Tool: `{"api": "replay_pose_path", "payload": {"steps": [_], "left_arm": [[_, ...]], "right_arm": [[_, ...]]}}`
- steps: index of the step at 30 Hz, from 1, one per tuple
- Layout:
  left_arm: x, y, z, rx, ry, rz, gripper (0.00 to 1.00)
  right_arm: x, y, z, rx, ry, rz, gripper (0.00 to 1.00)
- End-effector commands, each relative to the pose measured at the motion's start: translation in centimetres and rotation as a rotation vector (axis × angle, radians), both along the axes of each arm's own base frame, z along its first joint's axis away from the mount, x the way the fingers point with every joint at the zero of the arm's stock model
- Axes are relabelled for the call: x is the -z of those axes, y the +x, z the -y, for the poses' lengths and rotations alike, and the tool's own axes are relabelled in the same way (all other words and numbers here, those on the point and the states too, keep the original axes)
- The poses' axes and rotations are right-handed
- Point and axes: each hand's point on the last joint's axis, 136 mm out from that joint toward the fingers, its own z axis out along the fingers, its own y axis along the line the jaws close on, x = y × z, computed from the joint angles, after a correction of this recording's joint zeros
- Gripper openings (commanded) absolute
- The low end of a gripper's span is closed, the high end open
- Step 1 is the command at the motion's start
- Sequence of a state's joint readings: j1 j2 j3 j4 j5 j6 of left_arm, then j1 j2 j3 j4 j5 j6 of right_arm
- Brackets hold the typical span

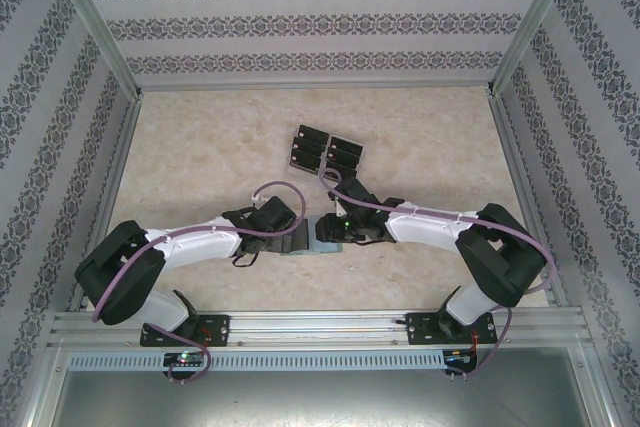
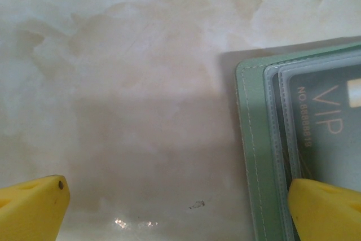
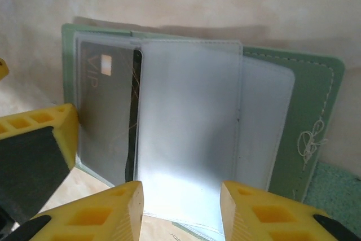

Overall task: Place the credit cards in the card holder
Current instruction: Flip over the object at the center of the table.

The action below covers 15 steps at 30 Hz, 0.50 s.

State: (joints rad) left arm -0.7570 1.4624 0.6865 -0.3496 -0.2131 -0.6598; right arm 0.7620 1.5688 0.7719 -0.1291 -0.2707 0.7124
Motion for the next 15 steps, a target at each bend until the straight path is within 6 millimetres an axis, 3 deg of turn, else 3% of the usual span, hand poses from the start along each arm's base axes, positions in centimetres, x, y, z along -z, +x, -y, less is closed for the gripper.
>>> {"api": "replay_pose_path", "payload": {"steps": [1,10,15], "left_arm": [[0.7,-0.1,-0.5,-0.023,0.001,-0.011,1.0],[0.7,-0.1,-0.5,-0.023,0.003,-0.012,1.0],[0.7,-0.1,-0.4,-0.022,0.002,-0.013,1.0]], "right_arm": [[1.0,-0.2,0.6,0.024,-0.019,-0.013,0.41],[2.3,-0.3,1.5,0.051,-0.055,-0.036,0.41],[2.4,-0.2,0.8,0.039,-0.028,-0.043,0.44]]}}
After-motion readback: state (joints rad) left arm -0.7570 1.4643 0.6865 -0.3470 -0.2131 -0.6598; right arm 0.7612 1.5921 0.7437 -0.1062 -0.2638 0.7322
